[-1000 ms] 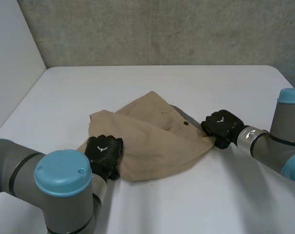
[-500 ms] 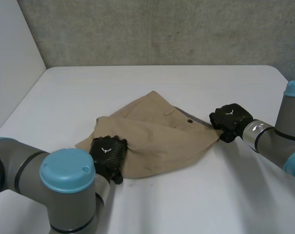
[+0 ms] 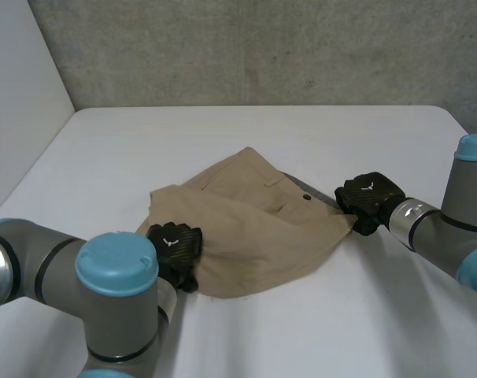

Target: Fold the shorts.

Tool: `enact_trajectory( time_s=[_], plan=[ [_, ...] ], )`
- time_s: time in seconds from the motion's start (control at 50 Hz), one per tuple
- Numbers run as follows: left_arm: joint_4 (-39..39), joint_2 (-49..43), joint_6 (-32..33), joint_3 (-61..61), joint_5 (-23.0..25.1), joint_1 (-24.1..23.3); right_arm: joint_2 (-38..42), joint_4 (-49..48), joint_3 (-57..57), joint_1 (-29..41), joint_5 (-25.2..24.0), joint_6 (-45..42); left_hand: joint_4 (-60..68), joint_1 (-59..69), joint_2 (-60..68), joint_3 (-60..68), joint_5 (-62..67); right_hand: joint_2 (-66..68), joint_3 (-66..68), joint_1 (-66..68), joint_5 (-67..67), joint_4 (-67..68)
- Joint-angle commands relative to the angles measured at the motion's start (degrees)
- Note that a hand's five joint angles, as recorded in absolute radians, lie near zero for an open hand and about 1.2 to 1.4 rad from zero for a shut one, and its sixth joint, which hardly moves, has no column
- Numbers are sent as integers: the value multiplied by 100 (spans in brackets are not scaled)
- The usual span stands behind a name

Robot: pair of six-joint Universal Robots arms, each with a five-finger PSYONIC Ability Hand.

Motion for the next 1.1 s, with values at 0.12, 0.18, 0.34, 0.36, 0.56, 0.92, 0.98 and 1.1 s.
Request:
enact_trajectory(
  time_s=[0.12, 0.18, 0.34, 0.36, 0.56, 0.92, 0.98, 1.1],
  plan=[
    [182, 756, -9, -67, 16, 200, -264, 37, -28, -7, 192, -18, 3230, 3040, 3129, 3224, 3281, 1277, 1353, 2697, 1381, 1193],
    [-2, 1458, -9, -119, 16, 174, -640, 220, -71, 19, 384, -44, 3230, 3040, 3129, 3224, 3281, 1277, 1353, 2697, 1381, 1193],
    [-1328, 3385, -62, 477, 999, 305, -2142, 1257, -589, 28, 491, -132, 3230, 3040, 3129, 3224, 3281, 1277, 1353, 2697, 1381, 1193],
    [-1330, 3387, -62, 478, 1001, 306, -2145, 1259, -590, 28, 491, -132, 3230, 3040, 3129, 3224, 3281, 1277, 1353, 2697, 1381, 1193],
    [-3457, 3756, -668, 2288, 1984, 1325, -3358, 2489, -1566, 10, 429, -220, 3230, 3040, 3129, 3224, 3281, 1277, 1353, 2697, 1381, 1193],
    [-3554, 1692, -642, 2561, 2697, 2336, -2128, 2893, -1777, 538, 948, -985, 3230, 3040, 3129, 3224, 3281, 1277, 1353, 2697, 1381, 1193],
    [-3519, 1173, -642, 2710, 2679, 2283, -1619, 2867, -1864, 564, 983, -985, 3230, 3040, 3129, 3224, 3281, 1277, 1353, 2697, 1381, 1193],
    [-3177, 443, -642, 3360, 2609, 2275, -757, 2718, -2251, 582, 1088, -967, 3230, 3040, 3129, 3224, 3281, 1277, 1353, 2697, 1381, 1193]
  ],
)
